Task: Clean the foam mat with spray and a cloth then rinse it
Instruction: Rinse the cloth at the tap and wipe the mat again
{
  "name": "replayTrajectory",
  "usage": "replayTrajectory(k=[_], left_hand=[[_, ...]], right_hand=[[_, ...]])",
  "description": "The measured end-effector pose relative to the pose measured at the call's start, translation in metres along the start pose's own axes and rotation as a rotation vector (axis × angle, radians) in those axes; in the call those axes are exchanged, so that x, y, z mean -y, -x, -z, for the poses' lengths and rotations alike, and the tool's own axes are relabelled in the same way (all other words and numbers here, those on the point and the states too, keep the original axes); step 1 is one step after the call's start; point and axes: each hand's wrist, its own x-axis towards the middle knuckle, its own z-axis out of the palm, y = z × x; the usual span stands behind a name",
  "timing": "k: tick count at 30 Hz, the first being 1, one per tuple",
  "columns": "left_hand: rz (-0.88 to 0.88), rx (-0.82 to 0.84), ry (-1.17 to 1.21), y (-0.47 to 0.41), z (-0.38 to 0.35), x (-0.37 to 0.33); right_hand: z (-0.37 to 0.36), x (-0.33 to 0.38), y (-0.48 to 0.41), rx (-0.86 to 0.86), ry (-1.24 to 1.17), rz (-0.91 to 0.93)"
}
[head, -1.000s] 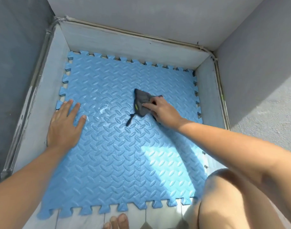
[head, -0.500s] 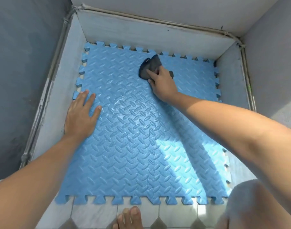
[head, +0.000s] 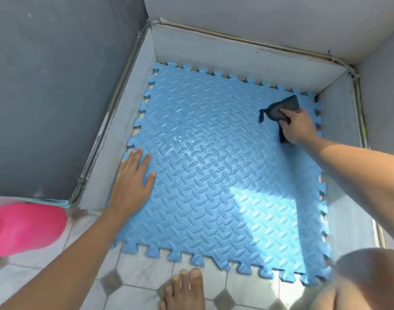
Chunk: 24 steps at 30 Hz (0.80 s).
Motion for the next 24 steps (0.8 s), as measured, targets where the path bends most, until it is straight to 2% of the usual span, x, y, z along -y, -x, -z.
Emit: replayTrajectory(k=[2,4,8,11,13,16,18,20,21,22,24], left_hand=[[-0.016,-0.004,0.001,0.036,0.002,0.006],[-0.009,-0.006,0.013,0.048,0.003,0.010],[0.079,-0.054,0.117,0.049,0.006,0.007],[0.094,-0.071,0.164,0.052,0.008,0.006],[0.095,-0.084,0.170,0.052,0.009,0.007],[0.084,-0.078,0.150,0.051,0.009,0.007],[0.061,-0.066,0.125,0.051,0.008,0.008],[0.045,-0.068,0.101,0.051,0.007,0.009],[0.042,-0.069,0.090,0.050,0.007,0.009],[0.043,-0.070,0.082,0.051,0.007,0.007],[0.051,-0.070,0.075,0.051,0.007,0.005]], right_hand=[[-0.012,0.042,-0.005,-0.035,-0.064,-0.182],[-0.025,0.093,-0.002,-0.022,-0.115,-0.143],[-0.053,0.198,0.044,0.058,-0.149,0.292],[-0.064,0.237,0.113,0.115,-0.127,0.571],[-0.069,0.237,0.162,0.160,-0.146,0.697],[-0.067,0.198,0.222,0.297,-0.149,0.939],[-0.057,0.157,0.227,0.393,-0.068,1.195],[-0.042,0.114,0.190,0.412,0.038,1.376],[-0.036,0.096,0.163,0.376,0.084,1.369],[-0.030,0.082,0.136,0.321,0.128,1.283],[-0.022,0.065,0.091,0.184,0.125,0.965]])
